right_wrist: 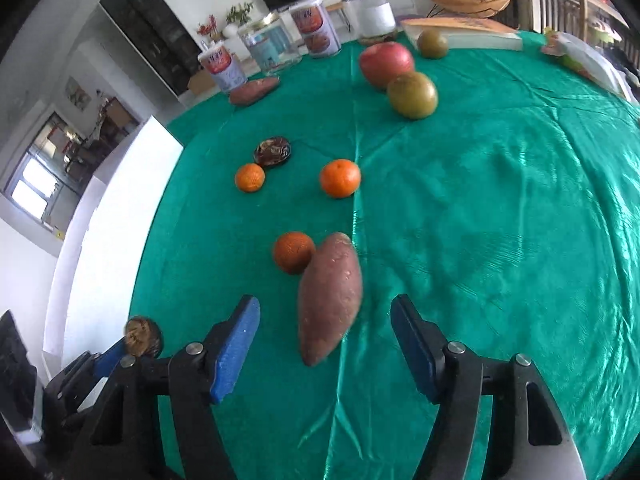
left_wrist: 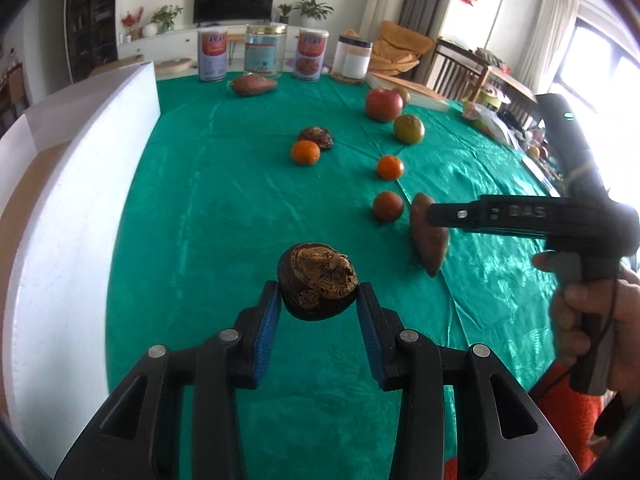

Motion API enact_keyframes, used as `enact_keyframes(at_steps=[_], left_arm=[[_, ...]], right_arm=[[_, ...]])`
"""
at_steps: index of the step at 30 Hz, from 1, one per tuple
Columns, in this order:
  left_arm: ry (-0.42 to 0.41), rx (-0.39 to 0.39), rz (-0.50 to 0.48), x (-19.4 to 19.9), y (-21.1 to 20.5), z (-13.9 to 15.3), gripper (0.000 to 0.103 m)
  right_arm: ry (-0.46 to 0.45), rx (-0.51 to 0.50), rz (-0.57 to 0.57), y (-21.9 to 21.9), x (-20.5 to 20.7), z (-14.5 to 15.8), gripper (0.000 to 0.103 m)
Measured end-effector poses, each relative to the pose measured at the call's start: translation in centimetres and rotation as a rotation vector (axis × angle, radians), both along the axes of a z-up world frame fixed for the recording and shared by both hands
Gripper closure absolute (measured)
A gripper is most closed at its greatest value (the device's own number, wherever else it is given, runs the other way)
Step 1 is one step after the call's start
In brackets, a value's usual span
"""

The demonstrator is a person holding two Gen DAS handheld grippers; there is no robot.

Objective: Organize fruits
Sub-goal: 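Carry the brown fruit with the left tool toward the box while the right tool grasps the sweet potato, then lower both held items into the box and open both tools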

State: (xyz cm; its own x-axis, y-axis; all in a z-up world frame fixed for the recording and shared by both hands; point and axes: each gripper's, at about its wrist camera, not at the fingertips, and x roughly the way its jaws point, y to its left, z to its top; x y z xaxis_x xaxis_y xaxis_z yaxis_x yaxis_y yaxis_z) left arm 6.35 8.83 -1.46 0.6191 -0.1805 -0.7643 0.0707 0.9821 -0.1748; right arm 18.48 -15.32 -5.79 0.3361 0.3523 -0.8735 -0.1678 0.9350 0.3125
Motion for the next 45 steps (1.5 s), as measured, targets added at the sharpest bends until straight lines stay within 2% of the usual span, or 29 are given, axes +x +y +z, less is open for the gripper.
enact_keyframes(at_steps=[1, 3, 7, 11, 14, 17, 20, 23, 25, 27, 29, 31, 35, 40, 45], left_arm=[[0.001, -0.006, 0.001, -0.2, 0.2, 0.3, 0.063], [0.004, -0.020, 0.004, -0.7, 0.5, 0.7, 0.063], [0.004, -0.043, 0.004, -1.5, 1.4, 1.5, 0.063], [-0.020, -0.068, 0.010, -2.4, 2.8, 3.3, 0.063], [-0.039, -0.098, 0.020, -3.1, 4.1, 5.0, 0.064], [-0.076, -0.138, 0.032, -4.2, 6.0, 7.3, 0.063], [-0.112, -0.159, 0.080, -5.3, 8.9, 9.8, 0.064], [-0.139, -0.156, 0.178, -6.3, 13.0, 11.4, 0.063], [-0.151, -0.126, 0.265, -6.8, 15.9, 11.7, 0.063], [-0.136, -0.064, 0.370, -6.9, 18.9, 11.0, 0.063], [-0.101, -0.006, 0.461, -6.9, 21.5, 9.5, 0.063], [-0.055, 0.043, 0.528, -6.9, 23.4, 7.6, 0.063], [0.029, 0.074, 0.576, -7.0, 25.6, 4.3, 0.063], [0.086, 0.106, 0.580, -6.8, 26.5, 2.4, 0.063], [0.123, 0.090, 0.583, -6.8, 26.8, 1.4, 0.063]], right_arm=[[0.039, -0.017, 0.004, 0.5, 0.6, -0.9, 0.043], [0.085, -0.043, -0.012, 0.9, 1.4, -2.1, 0.062], [0.098, 0.015, -0.046, -0.2, 1.1, -1.9, 0.063], [0.121, 0.179, -0.113, -3.5, -0.7, -1.2, 0.063], [0.171, 0.347, -0.161, -5.4, -2.0, -1.4, 0.063], [0.171, 0.437, -0.150, -5.0, -2.9, -0.8, 0.063], [0.145, 0.500, -0.078, -1.6, -3.2, 1.3, 0.063], [0.120, 0.594, 0.034, 4.2, -3.0, 4.1, 0.063], [0.101, 0.646, 0.125, 9.1, -3.4, 6.2, 0.063], [0.084, 0.676, 0.222, 14.4, -4.0, 7.9, 0.063], [0.066, 0.651, 0.322, 20.0, -4.7, 8.8, 0.063], [0.046, 0.582, 0.411, 25.4, -5.5, 8.9, 0.063], [0.016, 0.401, 0.531, 33.6, -6.9, 7.0, 0.063], [-0.025, 0.225, 0.594, 38.4, -8.0, 4.3, 0.063], [-0.056, 0.107, 0.625, 39.2, -10.0, 3.6, 0.062]])
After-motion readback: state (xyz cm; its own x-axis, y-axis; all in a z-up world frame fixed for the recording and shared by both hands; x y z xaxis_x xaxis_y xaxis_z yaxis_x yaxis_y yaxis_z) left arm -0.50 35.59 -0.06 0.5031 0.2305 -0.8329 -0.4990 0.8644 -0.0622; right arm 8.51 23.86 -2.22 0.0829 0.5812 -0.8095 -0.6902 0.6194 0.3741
